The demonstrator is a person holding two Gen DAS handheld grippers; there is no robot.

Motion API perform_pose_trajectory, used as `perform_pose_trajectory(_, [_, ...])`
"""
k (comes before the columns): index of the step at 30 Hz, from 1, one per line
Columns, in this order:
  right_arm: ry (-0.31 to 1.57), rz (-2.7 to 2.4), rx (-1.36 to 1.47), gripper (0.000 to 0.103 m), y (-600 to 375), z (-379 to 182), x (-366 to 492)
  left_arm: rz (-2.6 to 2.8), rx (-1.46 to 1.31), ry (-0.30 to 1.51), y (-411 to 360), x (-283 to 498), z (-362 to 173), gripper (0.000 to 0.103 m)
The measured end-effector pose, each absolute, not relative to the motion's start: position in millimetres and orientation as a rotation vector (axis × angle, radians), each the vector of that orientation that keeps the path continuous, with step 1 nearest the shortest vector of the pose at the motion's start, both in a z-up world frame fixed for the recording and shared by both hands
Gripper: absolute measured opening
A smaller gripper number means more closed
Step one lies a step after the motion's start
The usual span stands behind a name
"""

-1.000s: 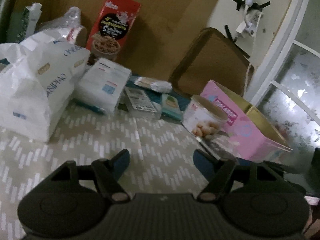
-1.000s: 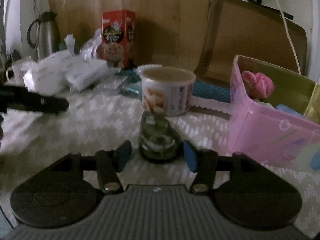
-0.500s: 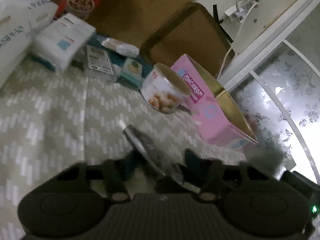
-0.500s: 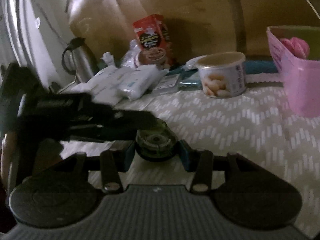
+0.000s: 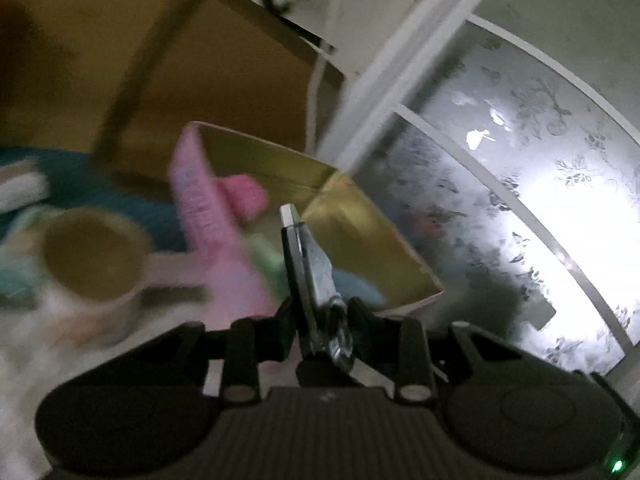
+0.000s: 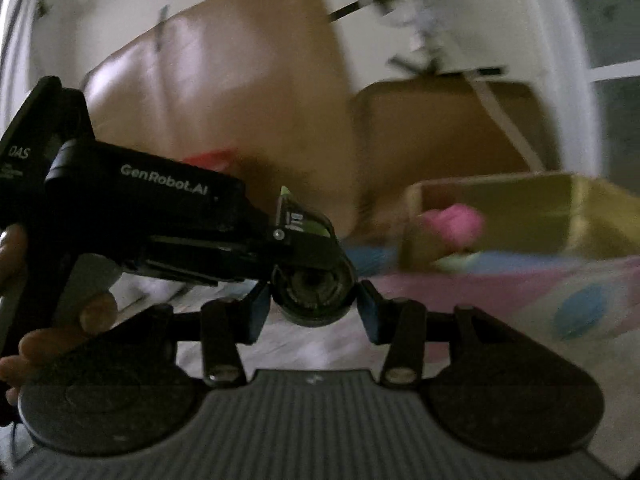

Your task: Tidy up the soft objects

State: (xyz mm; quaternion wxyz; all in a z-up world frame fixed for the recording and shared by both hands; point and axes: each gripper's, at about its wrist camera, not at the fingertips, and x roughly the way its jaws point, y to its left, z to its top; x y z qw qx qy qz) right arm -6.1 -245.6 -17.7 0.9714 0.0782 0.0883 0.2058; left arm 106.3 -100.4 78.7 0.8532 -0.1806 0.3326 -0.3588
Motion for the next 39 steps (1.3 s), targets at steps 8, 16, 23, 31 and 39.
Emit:
perform_pose_trajectory(8, [0.172,0.226,0.164,0.050,-309,-14,37,-0.719,-0.243,0.713,-195,156,76,0.033])
perform_pose_trajectory(16, [0.193,0.027,0.103,0.052,-325,-24,78,-0.656,-0.186,0.678,-198,151,73,0.038])
perform_pose_trajectory(23, [0.130,0.063,0.155,0.051,-308,-24,41,-0.676,-0.147,0.574,-133,90,79,0.038])
perform_pose_trajectory(31, [0.090,0.227,0.069,0.051,-249,-10,12,-0.438,-0.228,0.551,15,24,52,0.039])
perform_pose_trajectory(39, [0.227,0.536,-0.018,0.051,-154,-7,30,-0.022,-0.163,0.569,120,-5,17,0.039])
